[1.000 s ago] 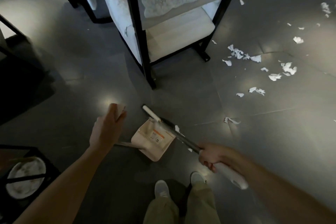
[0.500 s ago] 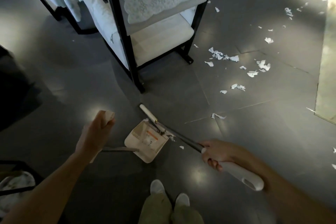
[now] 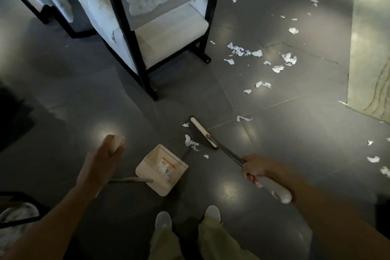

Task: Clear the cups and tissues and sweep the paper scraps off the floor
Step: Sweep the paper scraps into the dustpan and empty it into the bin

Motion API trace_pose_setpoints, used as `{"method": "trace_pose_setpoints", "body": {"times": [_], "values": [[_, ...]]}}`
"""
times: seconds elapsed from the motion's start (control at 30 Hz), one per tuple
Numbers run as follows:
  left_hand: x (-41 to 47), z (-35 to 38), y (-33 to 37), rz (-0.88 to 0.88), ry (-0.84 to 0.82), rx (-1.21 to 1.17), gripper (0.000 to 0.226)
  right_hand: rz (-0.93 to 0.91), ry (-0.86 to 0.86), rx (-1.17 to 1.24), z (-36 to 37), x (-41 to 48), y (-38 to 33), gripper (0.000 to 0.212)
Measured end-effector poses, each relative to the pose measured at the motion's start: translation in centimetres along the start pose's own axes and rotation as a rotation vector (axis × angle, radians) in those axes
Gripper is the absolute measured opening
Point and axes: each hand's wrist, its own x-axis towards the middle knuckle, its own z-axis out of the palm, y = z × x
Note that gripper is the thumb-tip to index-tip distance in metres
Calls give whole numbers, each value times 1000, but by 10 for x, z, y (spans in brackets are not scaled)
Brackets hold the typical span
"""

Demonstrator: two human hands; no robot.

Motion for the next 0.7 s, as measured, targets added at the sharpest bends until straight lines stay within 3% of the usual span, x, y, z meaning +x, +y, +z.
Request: {"method": "trace_pose_setpoints", "body": {"times": [0.2, 0.33, 0.43, 0.53, 0.63, 0.7], "values": [[27, 14, -4, 10, -7, -14, 22, 15, -63, 133, 85, 0, -33, 9], [37, 14, -3, 5, 11, 36, 31, 70, -156, 237, 115, -12, -61, 17], [39, 1, -18, 11, 7, 40, 32, 40, -143, 229, 123, -30, -72, 4], [35, -12, -32, -39, -2, -69, 36, 7, -110, 316, 122, -43, -74, 17], [28, -24, -44, -39, 25, -95, 30, -47, -33, 248, 111, -45, -85, 20], [26, -31, -51, -29, 44, -102, 24, -31, 23, 264, 104, -34, -97, 36]]}}
